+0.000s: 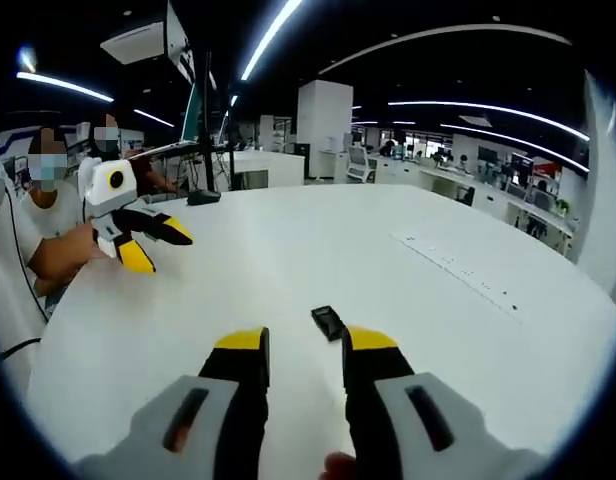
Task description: Snap the two parts of the plastic buckle together until the buckle closes and remains connected.
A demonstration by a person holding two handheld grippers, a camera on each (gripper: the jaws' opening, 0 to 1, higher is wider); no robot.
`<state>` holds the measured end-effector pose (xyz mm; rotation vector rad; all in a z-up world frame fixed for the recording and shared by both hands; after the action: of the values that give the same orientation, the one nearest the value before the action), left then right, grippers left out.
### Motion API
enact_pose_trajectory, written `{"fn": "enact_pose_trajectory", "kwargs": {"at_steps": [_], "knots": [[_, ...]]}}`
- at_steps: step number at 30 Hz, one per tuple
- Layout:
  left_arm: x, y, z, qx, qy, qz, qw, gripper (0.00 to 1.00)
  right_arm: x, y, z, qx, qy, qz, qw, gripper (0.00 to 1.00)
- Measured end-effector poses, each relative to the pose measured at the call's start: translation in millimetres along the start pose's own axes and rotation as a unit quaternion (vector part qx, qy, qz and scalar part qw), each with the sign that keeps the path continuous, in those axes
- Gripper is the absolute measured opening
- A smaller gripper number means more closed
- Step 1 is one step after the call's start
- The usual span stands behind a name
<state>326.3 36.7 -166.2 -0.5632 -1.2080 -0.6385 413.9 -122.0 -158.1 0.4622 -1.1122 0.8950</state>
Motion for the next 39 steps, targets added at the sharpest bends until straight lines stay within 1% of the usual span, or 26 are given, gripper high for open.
{"fn": "enact_pose_trajectory", "kwargs": {"at_steps": [1, 3, 4, 5, 6, 7, 9, 10, 11, 12, 14, 15, 17, 18, 21, 22, 23, 24, 25, 29, 34, 36, 39], "knots": [[-1.0, 0.1, -0.8, 0.006, 0.004, -0.002, 1.0, 0.37, 0.5, 1.3, 2.1, -0.005, -0.003, -0.002, 1.0, 0.28], [-1.1, -0.1, -1.4, 0.011, 0.006, -0.001, 0.9999, 0.37, 1.8, 1.3, 8.4, -0.031, -0.009, -0.015, 0.9994, 0.27], [-0.5, 0.5, -0.8, 0.014, 0.005, 0.002, 0.9999, 0.37, 3.3, 3.1, 11.5, -0.035, -0.014, -0.018, 0.9991, 0.28], [0.2, 0.5, -0.9, 0.015, 0.003, 0.005, 0.9999, 0.37, 4.1, 2.3, 14.8, -0.049, -0.018, -0.026, 0.9983, 0.27], [1.3, 1.8, -0.9, 0.016, 0.001, 0.007, 0.9999, 0.37, 2.8, -1.3, 18.0, -0.069, -0.016, -0.028, 0.9971, 0.26], [2.2, 2.0, -0.6, 0.016, 0.0, 0.009, 0.9998, 0.37, 2.2, 1.3, 21.5, -0.075, -0.013, -0.022, 0.9969, 0.26], [4.6, 4.3, 0.3, 0.016, -0.002, 0.01, 0.9998, 0.37, 1.5, -0.3, 30.3, -0.108, -0.013, -0.027, 0.9937, 0.25], [5.9, 5.6, 1.2, 0.018, -0.004, 0.009, 0.9998, 0.37, 1.8, 3.9, 32.8, -0.108, -0.015, -0.026, 0.9937, 0.25], [7.7, 6.8, 2.3, 0.02, -0.007, 0.008, 0.9997, 0.37, 1.8, 6.8, 35.7, -0.116, -0.015, -0.034, 0.9925, 0.25], [10.2, 7.4, 3.7, 0.024, -0.01, 0.008, 0.9996, 0.37, -0.3, 8.8, 38.2, -0.125, -0.007, -0.039, 0.9914, 0.26], [14.4, 7.8, 6.3, 0.034, -0.015, 0.012, 0.9993, 0.37, -0.4, 12.2, 43.5, -0.138, -0.007, -0.039, 0.9896, 0.26], [15.6, 8.1, 6.9, 0.036, -0.016, 0.014, 0.9991, 0.37, -2.6, 13.6, 46.1, -0.144, 0.003, -0.037, 0.9889, 0.26], [12.6, 8.2, 5.5, 0.038, -0.016, 0.015, 0.999, 0.37, -1.5, 22.3, 50.0, -0.147, 0.0, -0.035, 0.9886, 0.27], [12.2, 6.6, 6.4, 0.04, -0.014, 0.015, 0.999, 0.37, -2.2, 30.3, 53.5, -0.153, 0.003, -0.035, 0.9876, 0.27], [9.8, 0.9, 8.0, 0.039, -0.011, 0.015, 0.9991, 0.37, -4.7, 45.1, 60.3, -0.162, 0.0, -0.044, 0.9859, 0.29], [9.1, -1.7, 8.8, 0.037, -0.012, 0.016, 0.9991, 0.37, -4.5, 49.0, 62.7, -0.167, -0.008, -0.05, 0.9846, 0.3], [8.6, -3.6, 9.3, 0.036, -0.013, 0.018, 0.9991, 0.37, -6.5, 49.8, 64.4, -0.175, -0.009, -0.059, 0.9828, 0.3], [8.2, -5.1, 9.6, 0.037, -0.014, 0.02, 0.999, 0.37, -8.2, 53.0, 65.6, -0.175, -0.007, -0.058, 0.9828, 0.3], [7.5, -6.6, 9.6, 0.037, -0.014, 0.02, 0.999, 0.37, -8.6, 58.2, 67.7, -0.179, -0.014, -0.063, 0.9818, 0.3], [5.7, -8.3, 12.0, 0.042, -0.01, 0.023, 0.9988, 0.37, -13.5, 67.4, 73.6, -0.187, -0.016, -0.075, 0.9794, 0.3], [8.3, -10.5, 19.3, 0.047, -0.014, 0.028, 0.9984, 0.37, -15.5, 77.9, 81.6, -0.199, -0.024, -0.081, 0.9763, 0.3], [8.4, -11.7, 22.0, 0.05, -0.013, 0.028, 0.9983, 0.37, -17.9, 81.9, 84.7, -0.203, -0.021, -0.082, 0.9754, 0.31], [8.5, -12.7, 27.5, 0.058, -0.013, 0.023, 0.998, 0.37, -17.9, 86.5, 92.5, -0.214, -0.028, -0.085, 0.9728, 0.33]]}}
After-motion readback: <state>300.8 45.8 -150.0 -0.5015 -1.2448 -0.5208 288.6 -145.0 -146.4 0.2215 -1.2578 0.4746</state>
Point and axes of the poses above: the point that each gripper's makers call its tool centre point, and the gripper's own axes: z roughly backward along the fingers, y roughly to its left, x roughly out of its top, the point moved 1 cm from there along z, roughly backward along the fingers, and after that the axes turned 3 degrees about -x, right-handed, at the moved point
